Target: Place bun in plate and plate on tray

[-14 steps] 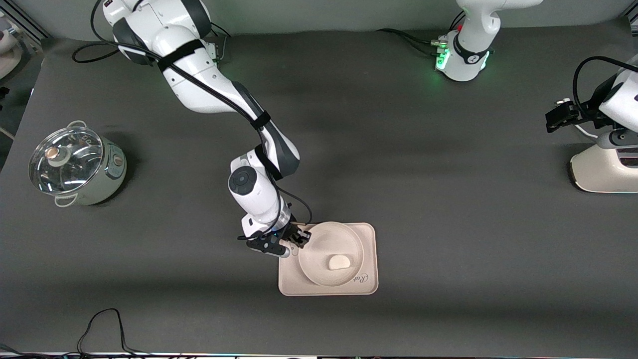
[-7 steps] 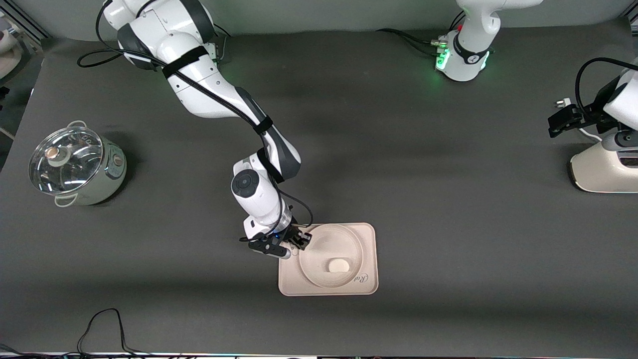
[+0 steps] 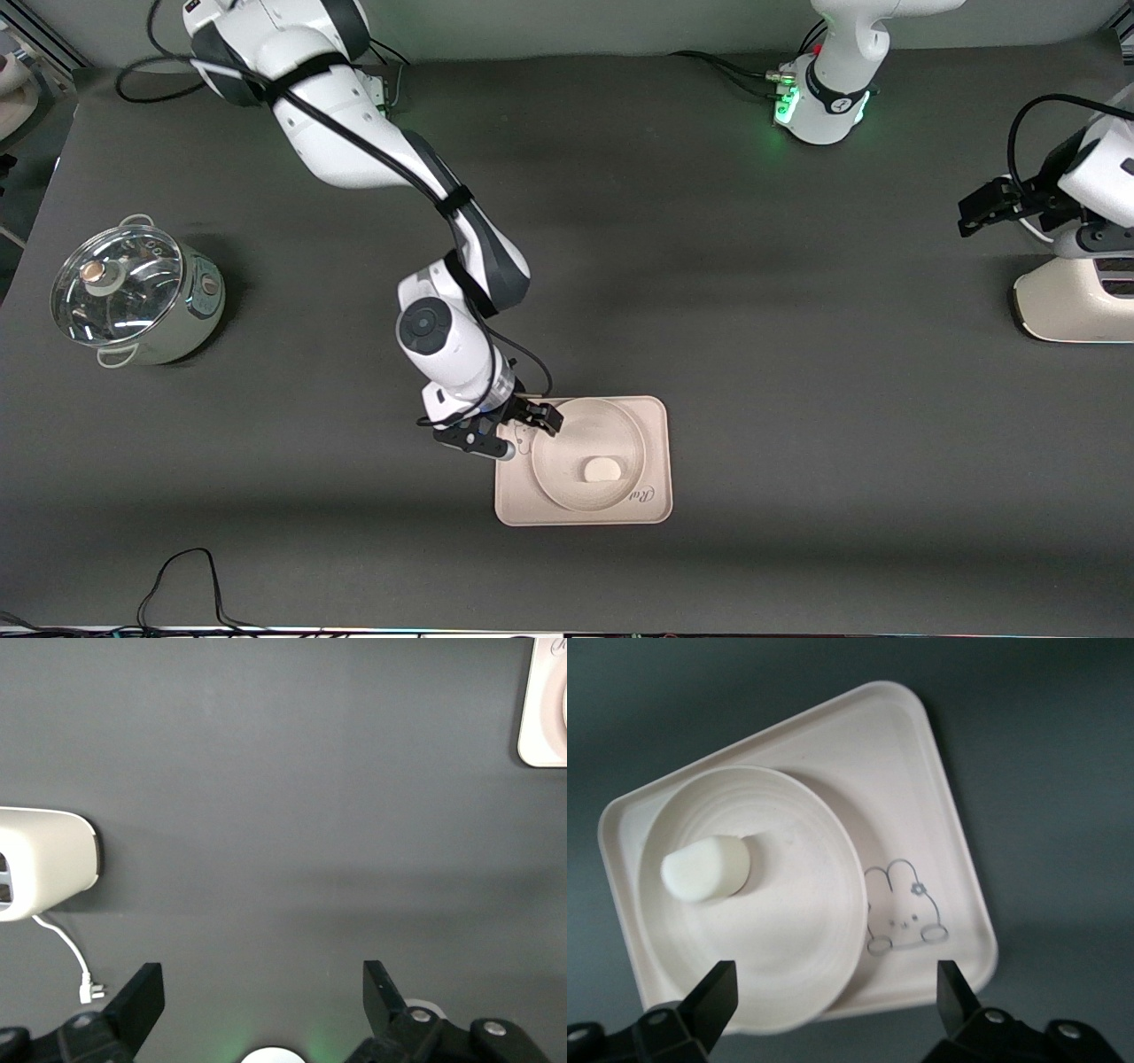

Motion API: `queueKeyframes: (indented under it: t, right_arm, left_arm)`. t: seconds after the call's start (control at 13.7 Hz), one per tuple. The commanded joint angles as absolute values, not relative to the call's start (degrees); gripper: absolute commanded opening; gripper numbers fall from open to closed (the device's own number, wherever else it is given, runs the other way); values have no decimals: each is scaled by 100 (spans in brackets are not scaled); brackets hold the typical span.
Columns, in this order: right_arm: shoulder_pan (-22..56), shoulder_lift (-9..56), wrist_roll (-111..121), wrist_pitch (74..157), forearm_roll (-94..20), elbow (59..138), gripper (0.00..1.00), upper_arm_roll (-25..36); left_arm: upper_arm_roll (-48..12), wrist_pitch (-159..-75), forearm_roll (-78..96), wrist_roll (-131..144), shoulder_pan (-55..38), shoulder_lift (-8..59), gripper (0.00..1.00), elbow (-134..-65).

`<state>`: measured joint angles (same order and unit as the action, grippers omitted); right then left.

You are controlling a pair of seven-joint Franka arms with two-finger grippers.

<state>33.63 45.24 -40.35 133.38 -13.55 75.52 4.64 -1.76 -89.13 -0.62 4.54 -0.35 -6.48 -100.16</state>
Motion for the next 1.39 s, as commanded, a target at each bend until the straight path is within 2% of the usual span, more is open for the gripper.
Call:
queueKeyframes:
  t: [0.0,0.22,0.44,0.58,0.88,1.31]
  right_arm:
    - [3060,3405,-3877,11836,-1389,7796,100,501]
    - [2559,2421,-3378,10323,-1047,7874,100,483]
    - [1962,1234,-2228,9582,-1037,8514,100,475]
    - [1488,679,-1410,9248,-828,8823,100,431]
    - [688,203,58,8930,-536,9096,100,431]
    - [650,220,308,8859,-141,9141,100,782]
  left_arm:
    - [-141,-9009,-9,510,-79,-1002,100,-10415]
    - [-141,-9000,-61,457,-88,-915,100,-10371]
    - [-149,-9088,-167,457,-97,-888,100,-10310]
    - [-149,-9070,-167,457,-105,-870,100,-10266]
    - [-149,-8965,-167,466,-105,-896,100,-10222]
    - [-149,-8851,-158,475,-97,-888,100,-10125]
